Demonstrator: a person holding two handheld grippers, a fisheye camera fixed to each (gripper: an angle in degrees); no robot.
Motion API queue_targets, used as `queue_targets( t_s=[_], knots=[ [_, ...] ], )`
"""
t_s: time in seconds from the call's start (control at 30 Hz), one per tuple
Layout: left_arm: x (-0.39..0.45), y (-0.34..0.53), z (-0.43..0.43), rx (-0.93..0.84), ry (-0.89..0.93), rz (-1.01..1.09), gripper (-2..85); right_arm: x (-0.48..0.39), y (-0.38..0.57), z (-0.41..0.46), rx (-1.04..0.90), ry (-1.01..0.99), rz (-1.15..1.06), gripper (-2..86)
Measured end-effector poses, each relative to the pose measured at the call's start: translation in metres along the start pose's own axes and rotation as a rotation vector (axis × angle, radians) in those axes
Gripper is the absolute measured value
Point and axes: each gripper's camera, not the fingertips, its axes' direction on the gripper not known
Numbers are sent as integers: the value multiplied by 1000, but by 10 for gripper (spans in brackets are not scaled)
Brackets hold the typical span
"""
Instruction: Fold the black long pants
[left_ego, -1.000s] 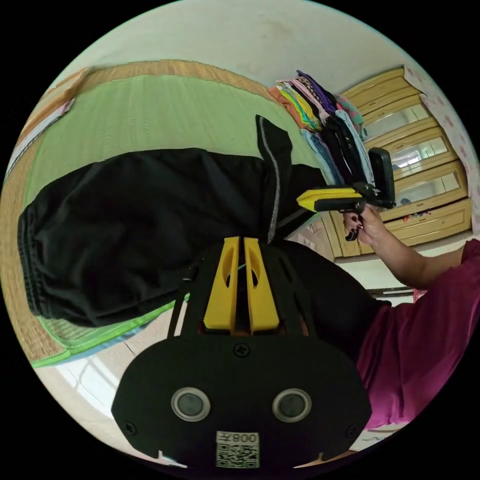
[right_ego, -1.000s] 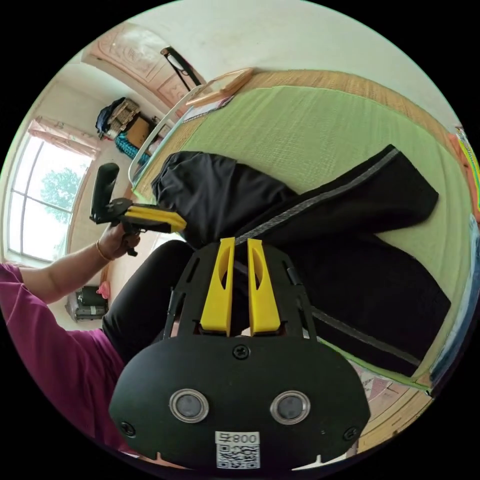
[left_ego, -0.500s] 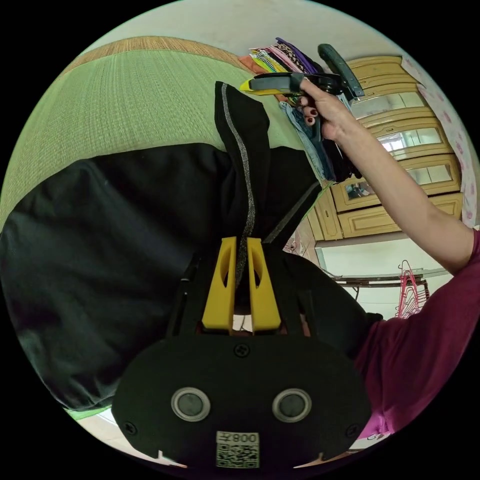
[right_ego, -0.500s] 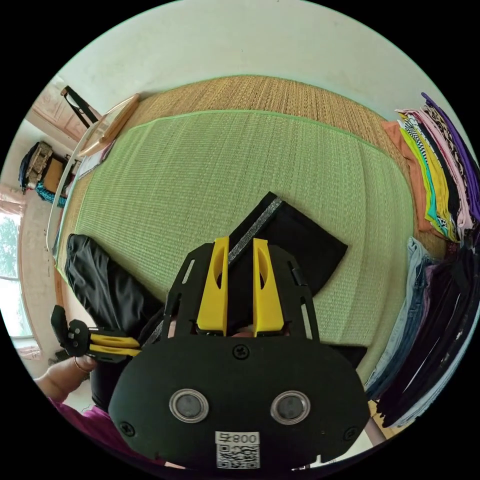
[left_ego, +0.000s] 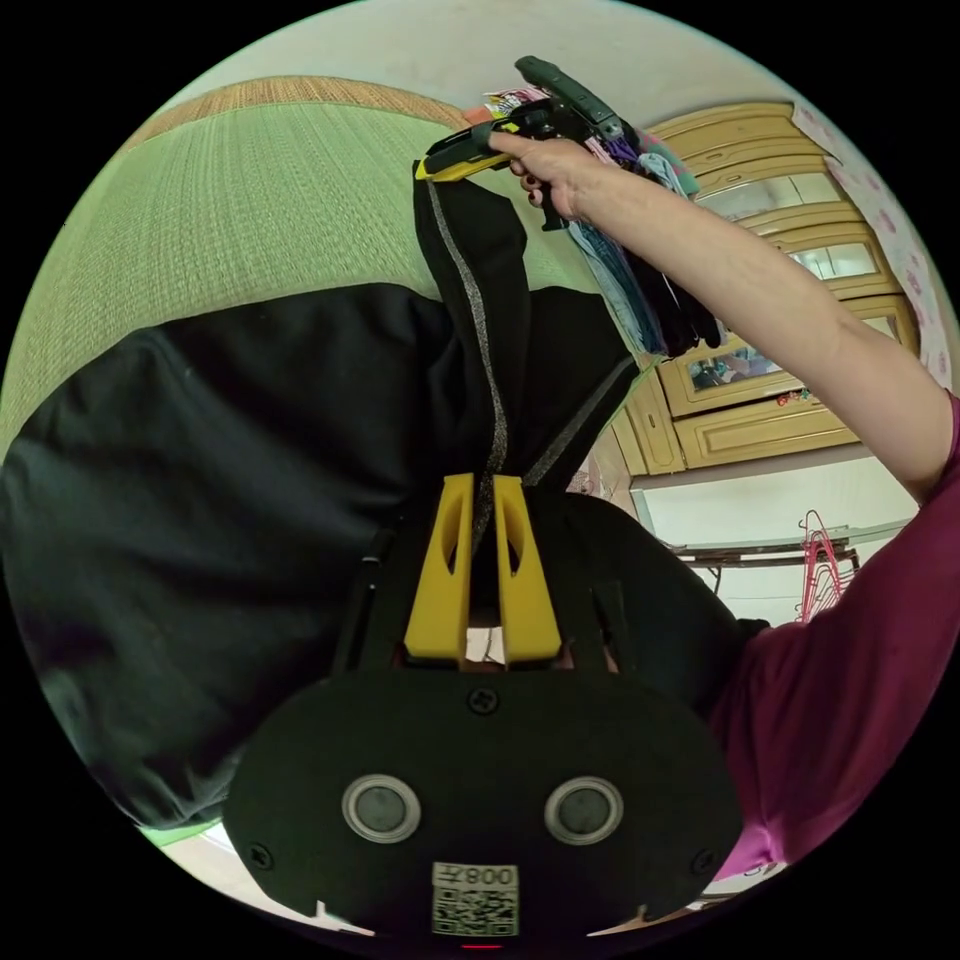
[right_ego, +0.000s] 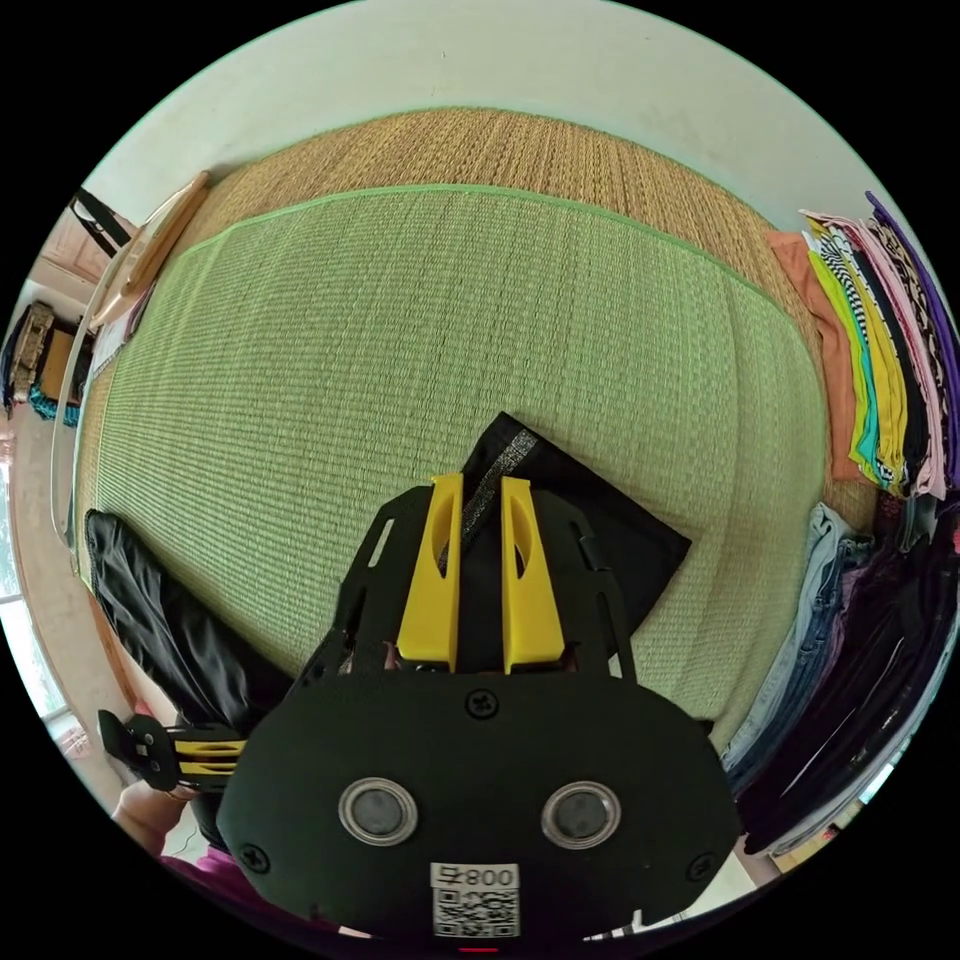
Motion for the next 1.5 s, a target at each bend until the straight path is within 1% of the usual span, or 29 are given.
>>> queue_targets(
  t_s=[0.2,0.27,0.37,0.57,0.63,0.77,0.83,0.87,0.93,1.0,1.1,1.17,1.33,1.4,1.43,1.5],
  knots=[
    [16,2,38,12,-27,-13,11,33,28,19,-5,-25,4,25],
    [23,2,48,16,-39,-8,8,50,43,20,15,-51,20,20],
    [36,0,66,14,-45,4,5,86,78,9,95,-142,56,15],
    [71,-6,103,5,-95,67,4,173,187,-24,292,-337,143,11],
    [83,-7,115,3,-105,90,3,210,243,-33,379,-408,197,10],
    [111,-10,152,-23,-162,145,3,260,334,-23,464,-489,283,10],
    [120,-12,175,-51,-186,162,3,290,395,3,485,-531,370,9],
    [125,-14,192,-73,-200,170,3,297,409,13,484,-540,400,9],
    [130,-17,219,-118,-221,175,3,324,464,57,460,-595,507,8],
    [136,-20,257,-183,-242,178,3,341,500,94,431,-647,586,8],
    [142,-22,293,-235,-249,162,4,364,549,147,410,-759,672,8],
    [147,-23,304,-225,-230,154,6,374,571,170,398,-775,703,7],
    [177,-40,321,-144,-93,212,13,402,621,231,406,-882,751,7],
    [195,-74,338,-106,-28,264,22,408,636,249,414,-912,767,7],
    [200,-86,345,-103,-22,276,24,412,645,259,425,-935,778,7],
    [218,-142,381,-97,-20,338,32,417,659,275,443,-972,793,7]
  ],
)
